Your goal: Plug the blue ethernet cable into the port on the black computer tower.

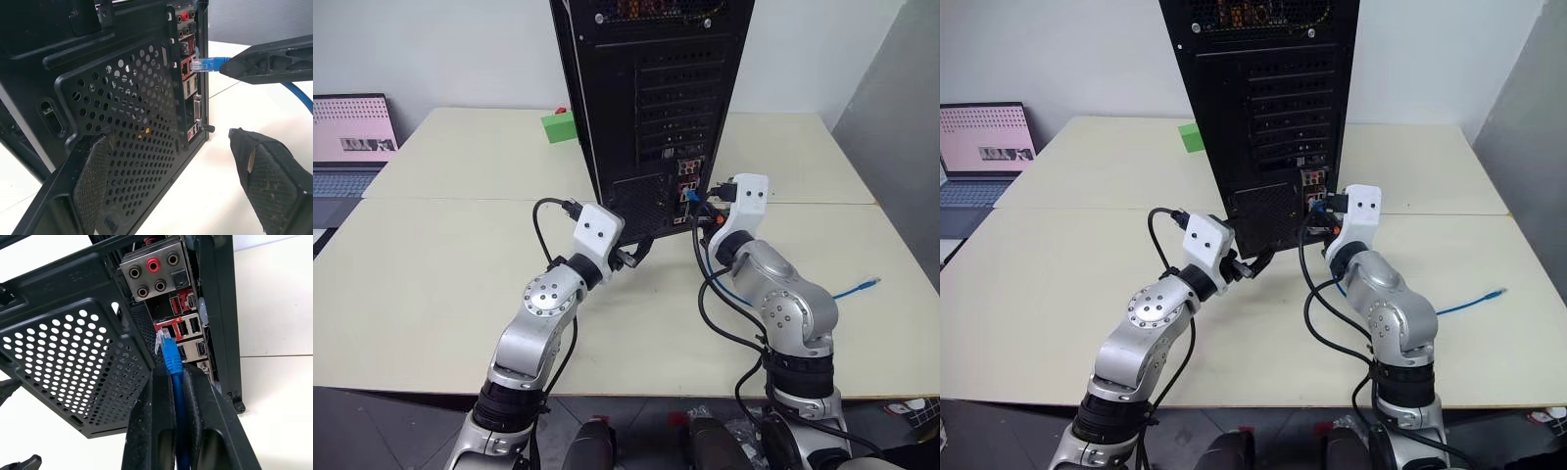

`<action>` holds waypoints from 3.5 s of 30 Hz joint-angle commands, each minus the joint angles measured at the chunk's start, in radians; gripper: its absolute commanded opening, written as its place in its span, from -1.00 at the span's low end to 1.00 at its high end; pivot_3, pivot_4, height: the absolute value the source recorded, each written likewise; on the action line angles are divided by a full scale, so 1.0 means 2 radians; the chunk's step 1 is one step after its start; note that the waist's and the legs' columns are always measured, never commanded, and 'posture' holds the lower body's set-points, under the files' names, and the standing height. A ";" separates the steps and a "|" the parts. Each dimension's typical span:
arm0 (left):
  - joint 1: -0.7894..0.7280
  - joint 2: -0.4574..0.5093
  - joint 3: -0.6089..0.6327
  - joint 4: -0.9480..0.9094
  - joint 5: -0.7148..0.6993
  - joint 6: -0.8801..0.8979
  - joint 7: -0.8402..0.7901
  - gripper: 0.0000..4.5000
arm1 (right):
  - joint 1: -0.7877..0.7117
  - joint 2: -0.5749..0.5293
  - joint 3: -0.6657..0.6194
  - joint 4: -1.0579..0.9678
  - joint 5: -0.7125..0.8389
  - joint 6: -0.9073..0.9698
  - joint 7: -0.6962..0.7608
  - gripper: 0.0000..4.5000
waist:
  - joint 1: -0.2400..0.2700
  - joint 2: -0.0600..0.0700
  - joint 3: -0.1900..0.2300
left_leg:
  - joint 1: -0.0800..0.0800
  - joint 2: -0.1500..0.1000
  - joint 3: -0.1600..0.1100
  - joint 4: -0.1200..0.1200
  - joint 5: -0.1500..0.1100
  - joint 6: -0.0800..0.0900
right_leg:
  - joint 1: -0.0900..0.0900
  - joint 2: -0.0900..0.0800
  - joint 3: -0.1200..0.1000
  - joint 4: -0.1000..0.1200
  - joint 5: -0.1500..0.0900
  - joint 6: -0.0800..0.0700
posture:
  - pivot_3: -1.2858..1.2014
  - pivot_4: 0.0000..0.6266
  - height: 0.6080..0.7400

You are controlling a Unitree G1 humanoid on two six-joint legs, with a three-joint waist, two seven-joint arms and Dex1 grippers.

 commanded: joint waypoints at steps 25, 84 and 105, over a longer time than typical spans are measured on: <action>-0.006 -0.001 0.017 -0.016 0.000 -0.022 -0.019 0.76 | -0.026 0.007 -0.001 0.017 -0.009 -0.023 0.012 -1.00 | 0.000 0.000 0.000 | 0.000 0.000 0.000 0.000 0.000 0.000 | 0.000 0.000 0.000 0.000 0.000 0.000 | 0.03 -0.52 1.00; 0.004 -0.004 0.016 -0.026 0.012 -0.022 -0.018 0.77 | -0.035 0.002 0.029 0.091 -0.072 -0.099 0.057 -0.70 | -0.013 0.000 0.000 | 0.000 0.001 0.000 0.000 0.000 0.000 | -0.001 0.001 0.000 0.000 0.000 0.000 | 0.03 -0.52 1.00; 0.020 0.108 0.072 -0.062 -0.039 0.077 -0.103 0.77 | 0.029 -0.308 -0.036 -0.013 0.086 -0.094 0.441 0.84 | -0.008 0.000 0.000 | -0.002 0.000 0.000 0.000 0.000 0.000 | -0.002 0.000 0.000 -0.001 0.000 0.000 | 0.03 -0.52 1.00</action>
